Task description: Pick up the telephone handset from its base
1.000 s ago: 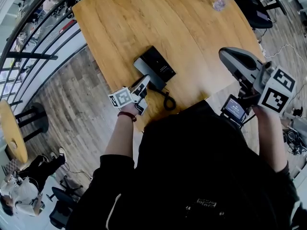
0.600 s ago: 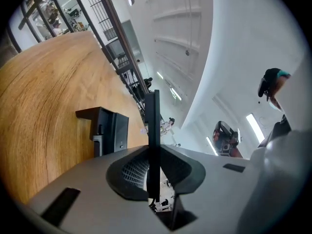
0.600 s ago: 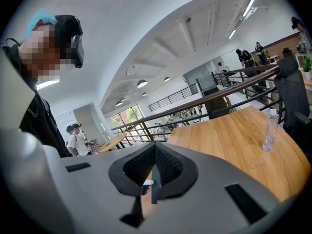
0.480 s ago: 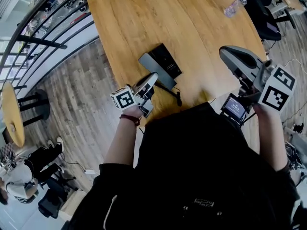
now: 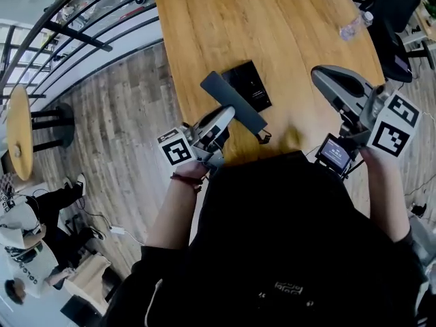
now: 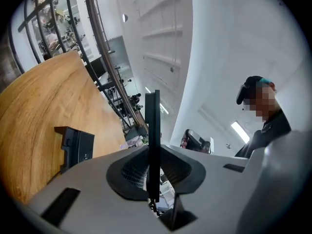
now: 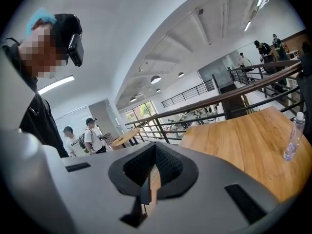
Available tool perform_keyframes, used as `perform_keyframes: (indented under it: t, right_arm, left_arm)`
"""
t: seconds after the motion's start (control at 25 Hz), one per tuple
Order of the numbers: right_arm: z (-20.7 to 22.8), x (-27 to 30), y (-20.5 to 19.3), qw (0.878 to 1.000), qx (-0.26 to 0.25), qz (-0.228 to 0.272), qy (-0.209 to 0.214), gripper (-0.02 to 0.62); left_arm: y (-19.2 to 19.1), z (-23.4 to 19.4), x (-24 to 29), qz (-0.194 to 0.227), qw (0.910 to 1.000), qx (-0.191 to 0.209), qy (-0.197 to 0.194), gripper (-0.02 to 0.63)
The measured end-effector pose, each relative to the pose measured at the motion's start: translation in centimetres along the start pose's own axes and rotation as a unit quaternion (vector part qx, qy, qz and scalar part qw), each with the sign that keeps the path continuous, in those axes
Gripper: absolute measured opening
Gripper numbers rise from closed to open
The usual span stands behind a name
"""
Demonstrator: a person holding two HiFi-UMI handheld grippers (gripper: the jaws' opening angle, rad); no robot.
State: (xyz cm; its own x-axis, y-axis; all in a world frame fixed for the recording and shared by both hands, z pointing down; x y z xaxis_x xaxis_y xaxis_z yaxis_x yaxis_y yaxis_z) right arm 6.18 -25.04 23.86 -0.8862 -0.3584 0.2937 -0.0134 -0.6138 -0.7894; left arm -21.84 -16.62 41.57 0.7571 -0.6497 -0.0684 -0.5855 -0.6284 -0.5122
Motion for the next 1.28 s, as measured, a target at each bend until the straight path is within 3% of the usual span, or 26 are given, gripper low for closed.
perform_keyframes:
  t: [0.52,1.28]
  right_arm:
    - [1.8,3.9,0.3,0.999,-0.036,-0.018,0.028,0.017]
    - [1.0,3.9,1.1,0.999,-0.050,-0.011,0.018,0.017]
  left_arm:
    - [1.7,3.0,0.0,0.049,0.9987,0.014,-0.007,0.074]
    - [1.4,1.7,0.3,0.006,0.9999,0.010,-0.001,0.074]
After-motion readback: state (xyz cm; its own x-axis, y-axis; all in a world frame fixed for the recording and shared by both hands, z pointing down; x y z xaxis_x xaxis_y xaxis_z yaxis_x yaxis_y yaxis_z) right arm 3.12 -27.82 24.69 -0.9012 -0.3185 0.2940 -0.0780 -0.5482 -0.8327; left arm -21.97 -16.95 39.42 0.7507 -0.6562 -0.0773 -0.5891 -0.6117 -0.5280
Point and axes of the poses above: the fingertips, and each gripper's own axes: x forward along the fingers, z to its right, y out of its top, the point moved 8 cm from there along -x, backward along the fingers, and after that the axes turned 4 degrees about x, right-handed, at the moved point
